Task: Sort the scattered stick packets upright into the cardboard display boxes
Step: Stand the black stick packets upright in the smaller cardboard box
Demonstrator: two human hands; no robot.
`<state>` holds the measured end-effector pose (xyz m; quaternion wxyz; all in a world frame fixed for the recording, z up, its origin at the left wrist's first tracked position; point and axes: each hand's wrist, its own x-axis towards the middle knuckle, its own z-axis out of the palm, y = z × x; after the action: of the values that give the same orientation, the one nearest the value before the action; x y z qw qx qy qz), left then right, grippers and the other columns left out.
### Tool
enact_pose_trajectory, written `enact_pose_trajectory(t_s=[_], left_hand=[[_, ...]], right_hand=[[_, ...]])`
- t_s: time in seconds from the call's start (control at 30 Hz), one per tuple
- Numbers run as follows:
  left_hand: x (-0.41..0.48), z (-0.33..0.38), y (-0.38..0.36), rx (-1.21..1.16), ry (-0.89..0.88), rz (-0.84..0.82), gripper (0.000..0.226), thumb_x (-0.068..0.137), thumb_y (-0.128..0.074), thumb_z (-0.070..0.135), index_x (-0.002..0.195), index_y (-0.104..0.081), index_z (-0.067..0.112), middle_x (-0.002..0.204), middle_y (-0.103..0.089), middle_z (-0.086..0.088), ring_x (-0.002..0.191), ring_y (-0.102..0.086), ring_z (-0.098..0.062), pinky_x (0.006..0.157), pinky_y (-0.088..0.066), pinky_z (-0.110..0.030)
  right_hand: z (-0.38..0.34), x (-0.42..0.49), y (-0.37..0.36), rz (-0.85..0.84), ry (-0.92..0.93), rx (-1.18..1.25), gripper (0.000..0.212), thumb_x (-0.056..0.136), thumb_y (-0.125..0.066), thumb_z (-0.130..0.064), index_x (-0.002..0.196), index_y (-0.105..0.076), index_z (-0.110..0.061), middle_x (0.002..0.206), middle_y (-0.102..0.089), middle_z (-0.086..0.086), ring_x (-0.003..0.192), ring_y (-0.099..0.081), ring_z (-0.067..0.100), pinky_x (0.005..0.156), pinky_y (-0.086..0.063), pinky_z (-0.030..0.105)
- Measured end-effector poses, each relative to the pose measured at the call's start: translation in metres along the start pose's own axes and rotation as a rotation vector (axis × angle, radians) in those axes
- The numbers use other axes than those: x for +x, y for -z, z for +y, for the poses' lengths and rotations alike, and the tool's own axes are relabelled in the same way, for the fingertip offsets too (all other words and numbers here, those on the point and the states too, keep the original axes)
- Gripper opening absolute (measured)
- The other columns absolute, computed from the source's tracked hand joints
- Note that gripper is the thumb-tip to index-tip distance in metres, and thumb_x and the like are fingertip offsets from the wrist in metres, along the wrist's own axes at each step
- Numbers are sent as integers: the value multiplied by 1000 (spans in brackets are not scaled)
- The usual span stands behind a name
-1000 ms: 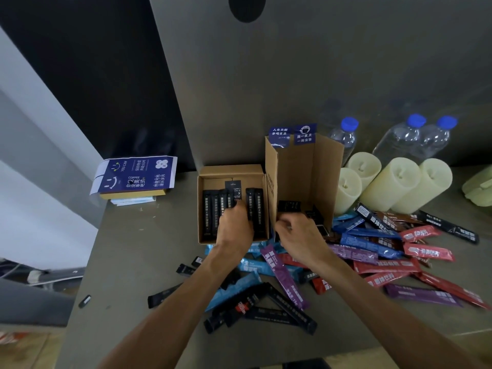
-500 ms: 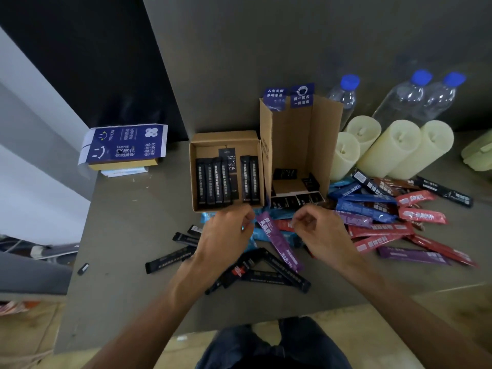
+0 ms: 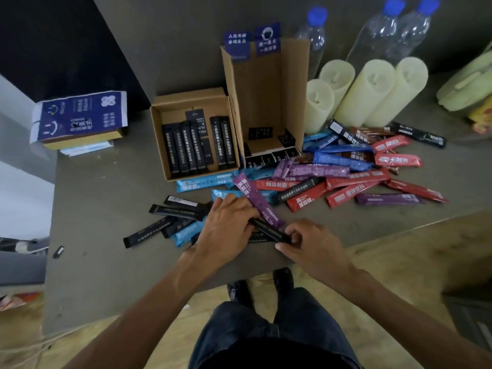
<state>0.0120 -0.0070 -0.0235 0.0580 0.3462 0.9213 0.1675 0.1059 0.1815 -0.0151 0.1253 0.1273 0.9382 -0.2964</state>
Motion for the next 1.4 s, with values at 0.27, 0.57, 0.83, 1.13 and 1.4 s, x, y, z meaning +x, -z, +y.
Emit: enact_pose_trajectory(t_s=[0.27, 0.57, 0.83, 1.13, 1.4], left_hand=[[4, 0, 7, -89, 88, 1, 21, 81, -75, 26, 100, -66, 28, 101, -65, 12, 103, -49, -16, 89, -32, -30], [7, 5, 53, -714, 284, 44, 22, 97, -58, 10, 102, -71, 27, 104, -66, 25, 102, -59, 11, 86, -49, -15], [-1, 8, 83, -619, 304, 79, 14, 93, -67, 24, 94, -68, 38, 89, -67, 23, 92, -57, 13, 76, -41, -1], [-2, -34, 92, -584, 636, 310, 8, 91, -69, 22, 87, -72, 27, 79, -70, 13, 74, -62, 7, 58, -44, -3], [42, -60, 93, -501, 756, 321, 6, 91, -69, 28, 90, -74, 24, 85, -70, 8, 84, -65, -13, 71, -47, -22]], right_hand=[[-5, 8, 22, -53, -56, 297, 12, 90, -71, -19, 79, -66, -19, 63, -66, -4, 55, -63, 7, 58, -46, 19], [-10, 34, 85, -10, -109, 646, 11, 96, -63, -10, 92, -72, -13, 58, -62, -1, 50, -55, 5, 48, -41, 15], [-47, 48, 91, -37, 58, 597, 13, 98, -61, -10, 92, -71, -16, 64, -64, 6, 53, -55, 10, 48, -42, 19], [-108, 95, 70, 6, 212, 656, 6, 95, -64, -11, 96, -69, -14, 81, -72, 8, 68, -72, 21, 59, -54, 29], [-115, 121, 53, 208, 208, 452, 11, 91, -70, -24, 95, -62, -18, 83, -68, 1, 72, -69, 18, 68, -58, 30]])
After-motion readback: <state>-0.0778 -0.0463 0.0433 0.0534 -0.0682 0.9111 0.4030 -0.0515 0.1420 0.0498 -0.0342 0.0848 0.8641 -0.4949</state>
